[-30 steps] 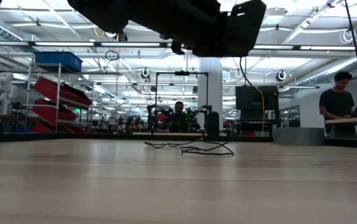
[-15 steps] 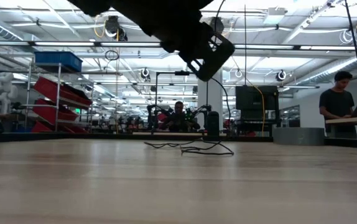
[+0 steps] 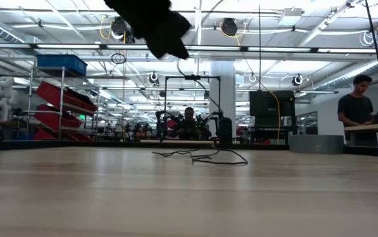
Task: Coil cords
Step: Coil the black wire onto the spool
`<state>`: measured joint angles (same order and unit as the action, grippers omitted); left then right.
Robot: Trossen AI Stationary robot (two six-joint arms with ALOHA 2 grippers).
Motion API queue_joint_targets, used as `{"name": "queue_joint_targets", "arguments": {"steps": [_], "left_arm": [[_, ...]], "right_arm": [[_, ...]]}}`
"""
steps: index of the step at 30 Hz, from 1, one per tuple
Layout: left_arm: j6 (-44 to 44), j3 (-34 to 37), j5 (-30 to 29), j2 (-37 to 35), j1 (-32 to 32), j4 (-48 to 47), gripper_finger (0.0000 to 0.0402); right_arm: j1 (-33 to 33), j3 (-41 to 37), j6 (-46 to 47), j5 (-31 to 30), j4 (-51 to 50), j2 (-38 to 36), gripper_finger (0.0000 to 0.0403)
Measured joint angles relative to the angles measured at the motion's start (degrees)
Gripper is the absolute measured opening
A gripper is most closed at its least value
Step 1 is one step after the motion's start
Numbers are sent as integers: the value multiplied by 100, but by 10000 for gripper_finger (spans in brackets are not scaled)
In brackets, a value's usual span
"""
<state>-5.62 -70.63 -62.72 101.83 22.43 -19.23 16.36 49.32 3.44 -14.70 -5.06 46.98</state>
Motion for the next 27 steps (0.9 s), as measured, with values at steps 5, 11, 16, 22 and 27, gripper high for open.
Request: {"name": "queue_joint_targets", "arguments": {"steps": [5, 11, 16, 22, 27], "left_arm": [[-1322, 0, 1, -749, 58, -1357, 2], [-1787, 0, 450, -1569, 47, -1736, 2], [-1754, 0, 568, -2060, 48, -1791, 1], [-1520, 0, 612, -2611, 91, -1725, 1], [-1427, 0, 884, -2932, 84, -1389, 1]], "right_arm": [[-2, 0, 0, -1, -53, 0, 0], [-23, 0, 18, -4, -51, 149, 0], [-152, 0, -63, -33, -14, 383, 0], [-356, 0, -297, -31, 13, 677, 0], [-618, 0, -536, -50, 111, 1020, 0]]}}
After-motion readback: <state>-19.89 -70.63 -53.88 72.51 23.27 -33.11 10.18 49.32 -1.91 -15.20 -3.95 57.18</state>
